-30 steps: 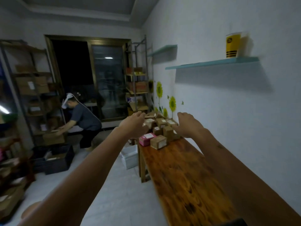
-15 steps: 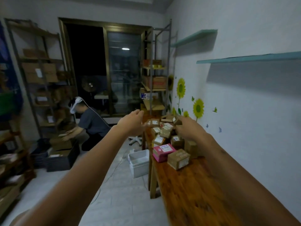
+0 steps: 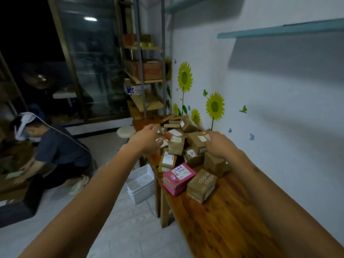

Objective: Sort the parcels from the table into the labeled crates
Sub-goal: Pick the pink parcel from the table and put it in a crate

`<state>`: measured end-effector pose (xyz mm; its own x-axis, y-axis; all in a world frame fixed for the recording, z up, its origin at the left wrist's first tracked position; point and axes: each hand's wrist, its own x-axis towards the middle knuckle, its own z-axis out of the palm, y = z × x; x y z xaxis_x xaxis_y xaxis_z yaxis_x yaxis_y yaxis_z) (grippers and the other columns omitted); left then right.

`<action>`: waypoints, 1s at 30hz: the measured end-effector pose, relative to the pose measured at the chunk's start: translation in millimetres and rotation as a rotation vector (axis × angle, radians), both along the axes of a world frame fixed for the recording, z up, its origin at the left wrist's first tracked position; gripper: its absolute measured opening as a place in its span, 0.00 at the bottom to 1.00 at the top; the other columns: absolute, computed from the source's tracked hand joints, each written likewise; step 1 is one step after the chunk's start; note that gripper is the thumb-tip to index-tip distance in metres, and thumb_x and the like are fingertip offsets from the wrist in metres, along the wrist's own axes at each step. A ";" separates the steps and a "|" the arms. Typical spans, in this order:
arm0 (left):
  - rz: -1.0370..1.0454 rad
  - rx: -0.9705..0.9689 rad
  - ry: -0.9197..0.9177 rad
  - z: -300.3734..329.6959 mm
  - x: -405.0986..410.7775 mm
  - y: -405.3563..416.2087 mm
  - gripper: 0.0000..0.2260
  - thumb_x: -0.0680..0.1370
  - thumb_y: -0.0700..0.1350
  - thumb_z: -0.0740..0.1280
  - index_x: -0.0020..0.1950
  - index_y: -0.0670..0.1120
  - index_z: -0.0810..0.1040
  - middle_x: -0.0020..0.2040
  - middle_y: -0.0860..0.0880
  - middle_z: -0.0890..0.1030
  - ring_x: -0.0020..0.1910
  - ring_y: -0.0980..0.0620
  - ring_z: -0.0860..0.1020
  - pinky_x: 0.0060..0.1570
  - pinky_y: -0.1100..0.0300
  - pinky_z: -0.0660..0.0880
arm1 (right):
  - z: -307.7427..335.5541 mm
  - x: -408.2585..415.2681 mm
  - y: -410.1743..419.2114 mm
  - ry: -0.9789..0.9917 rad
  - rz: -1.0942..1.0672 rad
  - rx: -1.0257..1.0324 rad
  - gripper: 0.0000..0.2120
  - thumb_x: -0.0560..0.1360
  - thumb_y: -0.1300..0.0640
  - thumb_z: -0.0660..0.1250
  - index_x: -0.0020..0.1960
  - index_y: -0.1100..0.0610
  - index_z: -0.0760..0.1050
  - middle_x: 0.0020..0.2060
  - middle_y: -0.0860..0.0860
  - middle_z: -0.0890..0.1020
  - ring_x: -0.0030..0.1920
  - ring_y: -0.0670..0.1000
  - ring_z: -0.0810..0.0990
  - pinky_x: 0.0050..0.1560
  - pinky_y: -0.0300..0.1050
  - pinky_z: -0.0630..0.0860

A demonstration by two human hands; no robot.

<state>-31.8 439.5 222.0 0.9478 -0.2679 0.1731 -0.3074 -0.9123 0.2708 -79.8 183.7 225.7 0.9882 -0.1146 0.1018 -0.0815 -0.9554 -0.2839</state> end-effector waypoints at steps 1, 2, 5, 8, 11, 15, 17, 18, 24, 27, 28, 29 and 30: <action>-0.017 0.008 0.021 -12.8 22.7 -5.2 0.27 0.81 0.56 0.62 0.78 0.50 0.62 0.77 0.47 0.65 0.71 0.45 0.71 0.66 0.45 0.74 | -16.4 20.1 -6.5 0.028 -0.036 0.040 0.21 0.84 0.57 0.57 0.76 0.60 0.66 0.73 0.59 0.72 0.70 0.60 0.72 0.70 0.53 0.70; -0.034 0.016 0.055 -28.5 47.3 -11.9 0.27 0.81 0.56 0.61 0.78 0.50 0.62 0.77 0.47 0.65 0.70 0.45 0.72 0.65 0.45 0.74 | -38.6 42.0 -16.2 0.047 -0.078 0.091 0.20 0.84 0.56 0.58 0.75 0.58 0.67 0.72 0.59 0.73 0.69 0.59 0.73 0.70 0.53 0.70; -0.083 0.058 0.178 -87.2 107.8 -33.3 0.22 0.82 0.56 0.60 0.74 0.48 0.67 0.72 0.45 0.71 0.65 0.46 0.75 0.62 0.47 0.75 | -120.2 98.1 -49.0 0.068 -0.163 0.141 0.06 0.82 0.51 0.60 0.56 0.49 0.73 0.54 0.52 0.81 0.49 0.49 0.79 0.54 0.46 0.78; -0.100 0.103 0.295 -155.4 164.6 -52.5 0.24 0.83 0.55 0.59 0.77 0.47 0.64 0.74 0.44 0.69 0.68 0.44 0.73 0.65 0.49 0.73 | -181.4 138.7 -56.3 0.070 -0.219 0.279 0.11 0.83 0.53 0.62 0.62 0.56 0.74 0.56 0.55 0.81 0.53 0.51 0.80 0.57 0.48 0.78; -0.084 0.088 0.421 -220.0 199.1 -59.5 0.27 0.82 0.59 0.58 0.79 0.50 0.61 0.76 0.46 0.67 0.69 0.45 0.73 0.66 0.47 0.72 | -228.6 172.5 -44.8 0.185 -0.284 0.361 0.15 0.84 0.52 0.61 0.68 0.56 0.72 0.63 0.55 0.78 0.62 0.55 0.77 0.64 0.52 0.72; -0.089 0.012 0.571 -281.5 244.4 -66.2 0.28 0.81 0.61 0.58 0.79 0.55 0.58 0.78 0.47 0.67 0.69 0.44 0.73 0.67 0.46 0.73 | -290.2 225.3 -25.3 0.333 -0.284 0.480 0.18 0.83 0.47 0.60 0.69 0.54 0.71 0.63 0.55 0.78 0.61 0.56 0.78 0.63 0.52 0.76; -0.071 0.014 0.631 -305.6 264.9 -66.6 0.30 0.79 0.65 0.55 0.78 0.54 0.60 0.76 0.46 0.69 0.69 0.44 0.74 0.66 0.44 0.74 | -311.0 240.9 -17.7 0.388 -0.340 0.489 0.21 0.82 0.44 0.59 0.71 0.53 0.70 0.64 0.54 0.79 0.61 0.55 0.79 0.62 0.53 0.77; -0.079 0.001 0.654 -319.4 275.5 -66.0 0.31 0.78 0.67 0.52 0.77 0.54 0.61 0.75 0.46 0.70 0.69 0.44 0.74 0.66 0.44 0.74 | -321.1 247.9 -13.8 0.401 -0.360 0.492 0.21 0.83 0.45 0.59 0.71 0.54 0.70 0.64 0.54 0.79 0.61 0.55 0.79 0.63 0.51 0.77; -0.109 -0.010 0.839 -367.5 306.9 -70.1 0.29 0.80 0.69 0.52 0.70 0.51 0.71 0.66 0.47 0.78 0.61 0.46 0.79 0.62 0.50 0.76 | -359.2 264.0 10.6 0.504 -0.517 0.444 0.19 0.84 0.47 0.59 0.65 0.61 0.71 0.57 0.57 0.82 0.54 0.55 0.83 0.51 0.45 0.79; -0.158 -0.131 0.971 -382.2 318.3 -75.9 0.24 0.81 0.66 0.54 0.65 0.52 0.75 0.61 0.51 0.82 0.54 0.52 0.81 0.57 0.54 0.79 | -369.2 273.6 20.2 0.573 -0.592 0.443 0.20 0.84 0.46 0.59 0.64 0.62 0.73 0.56 0.56 0.83 0.53 0.53 0.83 0.45 0.43 0.75; -0.175 -0.162 1.007 -383.2 320.2 -76.7 0.20 0.82 0.63 0.55 0.64 0.52 0.74 0.60 0.52 0.82 0.51 0.55 0.81 0.54 0.59 0.79 | -369.8 276.2 24.2 0.598 -0.618 0.441 0.20 0.84 0.45 0.58 0.63 0.61 0.74 0.55 0.55 0.83 0.52 0.51 0.83 0.44 0.41 0.74; -0.197 -0.191 1.031 -387.2 322.9 -76.0 0.17 0.83 0.61 0.56 0.64 0.52 0.74 0.60 0.53 0.82 0.49 0.58 0.81 0.50 0.64 0.78 | -372.3 277.5 29.9 0.617 -0.666 0.461 0.20 0.84 0.45 0.58 0.64 0.60 0.74 0.55 0.54 0.82 0.52 0.51 0.82 0.44 0.40 0.74; -0.220 -0.213 1.057 -388.0 327.2 -75.8 0.16 0.83 0.60 0.57 0.64 0.53 0.73 0.59 0.54 0.81 0.47 0.61 0.80 0.46 0.69 0.77 | -374.5 279.8 36.6 0.626 -0.727 0.500 0.20 0.84 0.45 0.58 0.64 0.60 0.73 0.55 0.54 0.82 0.52 0.51 0.82 0.46 0.41 0.74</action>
